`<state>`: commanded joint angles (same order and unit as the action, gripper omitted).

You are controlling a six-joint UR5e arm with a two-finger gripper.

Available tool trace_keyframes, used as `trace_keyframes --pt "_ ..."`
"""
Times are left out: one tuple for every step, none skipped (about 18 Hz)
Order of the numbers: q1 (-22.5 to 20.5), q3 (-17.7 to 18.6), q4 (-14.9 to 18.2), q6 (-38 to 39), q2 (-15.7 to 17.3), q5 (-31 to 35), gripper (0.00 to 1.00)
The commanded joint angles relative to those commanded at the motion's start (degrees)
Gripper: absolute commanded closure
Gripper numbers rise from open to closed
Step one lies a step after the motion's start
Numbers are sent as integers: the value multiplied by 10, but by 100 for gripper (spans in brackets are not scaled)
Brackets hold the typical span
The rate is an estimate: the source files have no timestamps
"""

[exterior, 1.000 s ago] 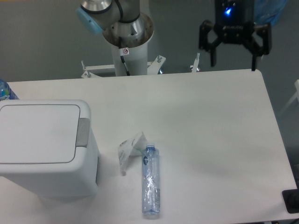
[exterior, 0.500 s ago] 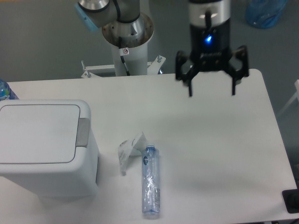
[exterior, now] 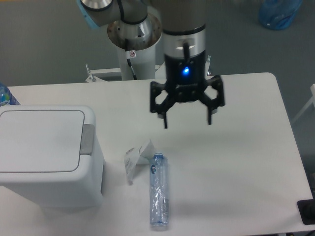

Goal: Open the trash can
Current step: 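Move the open gripper down and across toward the white trash can lid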

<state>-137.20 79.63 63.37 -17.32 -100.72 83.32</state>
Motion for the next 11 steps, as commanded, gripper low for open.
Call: trace_keyframes --pt "5 0 0 9 -1 -2 0" --pt "11 1 0 22 -2 -4 0" --pt "14 2 0 39 -3 -10 0" --pt "15 5 0 56 -2 -23 0" --pt "16 7 0 69 -2 -40 0" --pt "15 7 0 78 -2 -54 0" --pt "16 8 0 84 -2 -58 0" --pt "18 10 0 87 -2 -58 0" --pt "23 15 0 87 -1 -58 0" --pt "26 20 0 87 -1 -58 0" --pt "30 24 0 87 -1 -58 0"
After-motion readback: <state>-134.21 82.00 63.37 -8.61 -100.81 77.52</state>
